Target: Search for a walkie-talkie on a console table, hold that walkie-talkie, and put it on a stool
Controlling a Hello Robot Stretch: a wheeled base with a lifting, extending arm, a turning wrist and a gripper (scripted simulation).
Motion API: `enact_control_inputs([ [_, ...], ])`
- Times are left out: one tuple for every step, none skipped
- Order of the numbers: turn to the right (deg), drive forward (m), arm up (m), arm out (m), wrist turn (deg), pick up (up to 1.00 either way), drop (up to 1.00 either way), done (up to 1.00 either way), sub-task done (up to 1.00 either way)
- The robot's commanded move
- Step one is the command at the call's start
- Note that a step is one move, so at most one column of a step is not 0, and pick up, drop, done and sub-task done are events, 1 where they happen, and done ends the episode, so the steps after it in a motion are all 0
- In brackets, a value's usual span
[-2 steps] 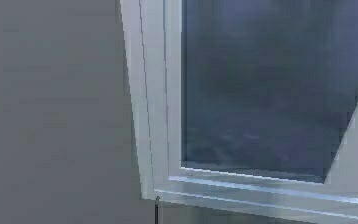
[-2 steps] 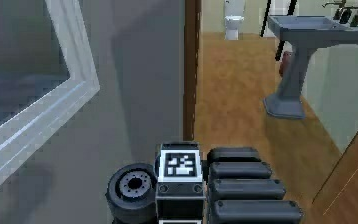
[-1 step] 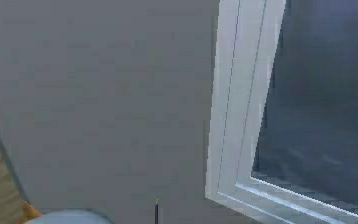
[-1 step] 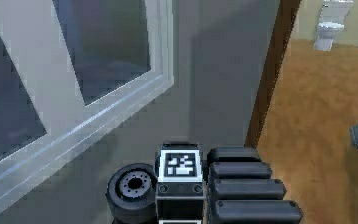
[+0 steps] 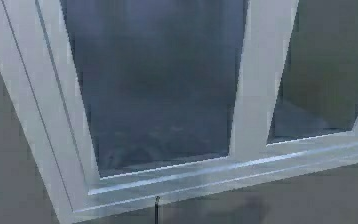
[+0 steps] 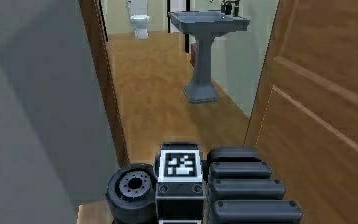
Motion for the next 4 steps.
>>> enact_control_inputs([
  [36.0,0.0,0.0,0.0,0.0,0.0,0.0,0.0,0.0],
  [-45.0,0.0,0.0,0.0,0.0,0.0,0.0,0.0,0.0],
  [-45.0,0.0,0.0,0.0,0.0,0.0,0.0,0.0,0.0],
  [-3.0,0.0,0.0,0.0,0.0,0.0,0.0,0.0,0.0],
])
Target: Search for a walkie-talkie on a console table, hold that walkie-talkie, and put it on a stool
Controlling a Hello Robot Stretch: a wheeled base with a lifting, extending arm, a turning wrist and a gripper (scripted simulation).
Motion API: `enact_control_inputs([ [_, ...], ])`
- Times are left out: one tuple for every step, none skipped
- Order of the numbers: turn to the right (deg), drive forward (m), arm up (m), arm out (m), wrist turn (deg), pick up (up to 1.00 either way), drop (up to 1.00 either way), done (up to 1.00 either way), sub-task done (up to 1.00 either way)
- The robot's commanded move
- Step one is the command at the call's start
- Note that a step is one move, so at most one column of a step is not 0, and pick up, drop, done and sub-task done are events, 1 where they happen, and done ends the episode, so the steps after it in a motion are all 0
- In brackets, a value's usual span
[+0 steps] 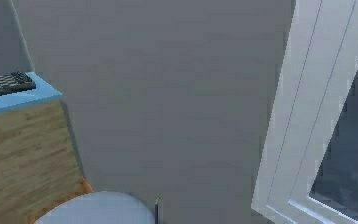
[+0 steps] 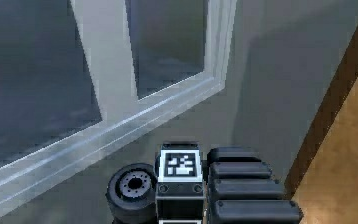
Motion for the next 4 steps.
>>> enact_control_inputs([
  [45.0,0.0,0.0,0.0,0.0,0.0,0.0,0.0,0.0],
  [45.0,0.0,0.0,0.0,0.0,0.0,0.0,0.0,0.0],
  [18.0,0.0,0.0,0.0,0.0,0.0,0.0,0.0,0.0],
  [-45.0,0.0,0.0,0.0,0.0,0.0,0.0,0.0,0.0],
])
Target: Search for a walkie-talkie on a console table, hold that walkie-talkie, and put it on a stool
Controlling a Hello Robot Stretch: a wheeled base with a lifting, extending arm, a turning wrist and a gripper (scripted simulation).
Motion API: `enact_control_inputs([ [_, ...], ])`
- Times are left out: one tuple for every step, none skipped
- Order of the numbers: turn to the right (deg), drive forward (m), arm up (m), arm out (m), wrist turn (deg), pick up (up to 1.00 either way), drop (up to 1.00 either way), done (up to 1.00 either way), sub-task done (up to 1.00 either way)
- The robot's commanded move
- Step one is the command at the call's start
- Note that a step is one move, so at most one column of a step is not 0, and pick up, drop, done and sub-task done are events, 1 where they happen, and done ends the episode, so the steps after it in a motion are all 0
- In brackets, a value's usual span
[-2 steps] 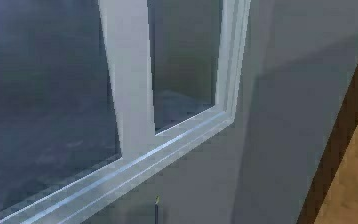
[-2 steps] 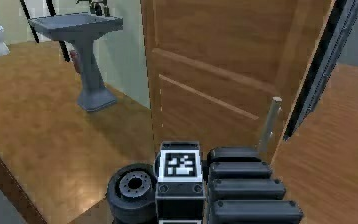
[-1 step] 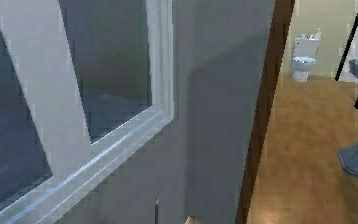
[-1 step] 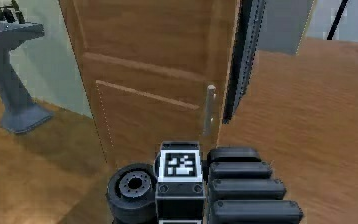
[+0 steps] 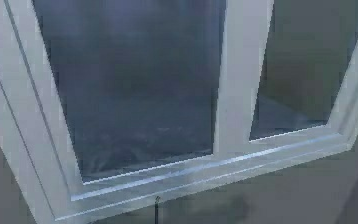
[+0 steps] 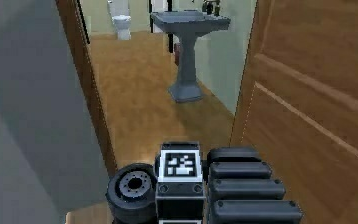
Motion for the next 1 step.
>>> enact_control_inputs([
  [-45.0,0.0,0.0,0.0,0.0,0.0,0.0,0.0,0.0],
])
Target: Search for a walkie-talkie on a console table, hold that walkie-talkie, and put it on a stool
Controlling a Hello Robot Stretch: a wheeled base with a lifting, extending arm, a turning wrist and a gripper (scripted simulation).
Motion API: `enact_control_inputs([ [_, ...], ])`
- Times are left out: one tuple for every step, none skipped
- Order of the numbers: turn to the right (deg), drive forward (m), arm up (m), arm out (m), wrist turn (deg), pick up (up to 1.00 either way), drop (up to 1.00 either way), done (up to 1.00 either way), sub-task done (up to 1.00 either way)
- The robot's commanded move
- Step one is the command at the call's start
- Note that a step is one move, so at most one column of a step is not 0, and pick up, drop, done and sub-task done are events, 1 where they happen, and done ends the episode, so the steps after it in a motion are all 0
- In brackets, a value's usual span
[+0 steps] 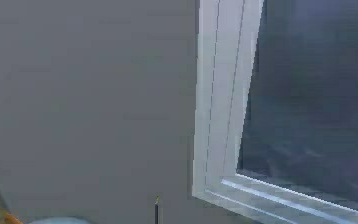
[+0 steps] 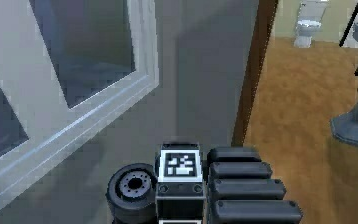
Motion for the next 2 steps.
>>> enact_control_inputs([
  [-39.0,0.0,0.0,0.0,0.0,0.0,0.0,0.0,0.0],
  [36.0,0.0,0.0,0.0,0.0,0.0,0.0,0.0,0.0],
])
